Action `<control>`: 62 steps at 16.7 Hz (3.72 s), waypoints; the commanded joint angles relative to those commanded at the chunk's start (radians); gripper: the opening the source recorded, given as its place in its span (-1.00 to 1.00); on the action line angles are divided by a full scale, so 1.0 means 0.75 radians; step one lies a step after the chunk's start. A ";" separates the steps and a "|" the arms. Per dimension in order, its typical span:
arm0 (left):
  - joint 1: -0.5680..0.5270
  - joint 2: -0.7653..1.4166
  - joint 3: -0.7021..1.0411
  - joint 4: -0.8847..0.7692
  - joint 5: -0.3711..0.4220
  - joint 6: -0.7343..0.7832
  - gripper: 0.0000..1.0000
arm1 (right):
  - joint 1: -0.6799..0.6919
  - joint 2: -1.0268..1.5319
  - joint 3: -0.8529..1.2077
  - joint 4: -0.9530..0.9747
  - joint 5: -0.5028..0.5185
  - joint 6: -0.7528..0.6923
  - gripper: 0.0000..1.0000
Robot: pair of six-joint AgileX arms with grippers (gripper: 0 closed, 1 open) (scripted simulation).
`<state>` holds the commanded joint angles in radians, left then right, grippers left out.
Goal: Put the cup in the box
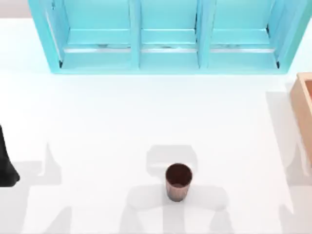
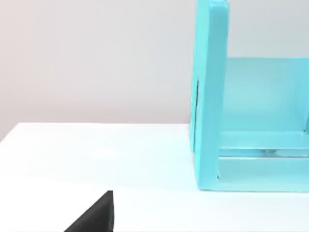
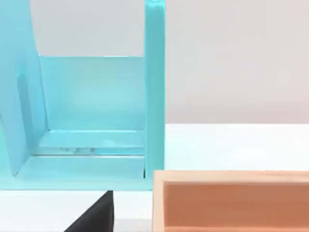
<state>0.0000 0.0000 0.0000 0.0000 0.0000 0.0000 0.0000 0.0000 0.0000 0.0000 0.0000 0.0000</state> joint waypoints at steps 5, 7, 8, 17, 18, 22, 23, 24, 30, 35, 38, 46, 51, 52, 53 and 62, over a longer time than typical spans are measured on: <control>0.000 0.000 0.000 0.000 0.000 0.000 1.00 | 0.073 0.082 0.073 -0.065 -0.002 0.063 1.00; 0.000 0.000 0.000 0.000 0.000 0.000 1.00 | 0.166 0.208 0.190 -0.158 -0.002 0.146 1.00; 0.000 0.000 0.000 0.000 0.000 0.000 1.00 | 0.222 0.291 0.268 -0.217 -0.001 0.196 1.00; 0.000 0.000 0.000 0.000 0.000 0.000 1.00 | 0.764 1.427 1.253 -1.013 0.013 0.725 1.00; 0.000 0.000 0.000 0.000 0.000 0.000 1.00 | 0.815 1.565 1.367 -1.109 0.014 0.778 1.00; 0.000 0.000 0.000 0.000 0.000 0.000 1.00 | 0.980 2.072 1.795 -1.451 0.012 0.954 1.00; 0.000 0.000 0.000 0.000 0.000 0.000 1.00 | 1.008 2.180 1.889 -1.521 0.011 0.987 1.00; 0.000 0.000 0.000 0.000 0.000 0.000 1.00 | 1.030 2.276 1.975 -1.583 0.010 1.016 1.00; 0.000 0.000 0.000 0.000 0.000 0.000 1.00 | 1.084 2.575 2.261 -1.780 0.000 1.105 1.00; 0.000 0.000 0.000 0.000 0.000 0.000 1.00 | 1.078 2.575 2.260 -1.779 0.000 1.104 1.00; 0.000 0.000 0.000 0.000 0.000 0.000 1.00 | 1.080 2.583 2.209 -1.726 0.000 1.101 1.00; 0.000 0.000 0.000 0.000 0.000 0.000 1.00 | 1.088 2.668 1.868 -1.294 0.000 1.111 1.00; 0.000 0.000 0.000 0.000 0.000 0.000 1.00 | 1.089 2.672 1.858 -1.282 0.000 1.112 0.85; 0.000 0.000 0.000 0.000 0.000 0.000 1.00 | 1.089 2.672 1.858 -1.282 0.000 1.112 0.70; 0.000 0.000 0.000 0.000 0.000 0.000 1.00 | 1.089 2.672 1.858 -1.282 0.000 1.112 0.55; 0.000 0.000 0.000 0.000 0.000 0.000 1.00 | 1.089 2.672 1.858 -1.282 0.000 1.112 -0.81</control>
<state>0.0000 0.0000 0.0000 0.0000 0.0000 0.0000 0.8169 2.0040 1.3934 -0.9616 0.0003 0.8336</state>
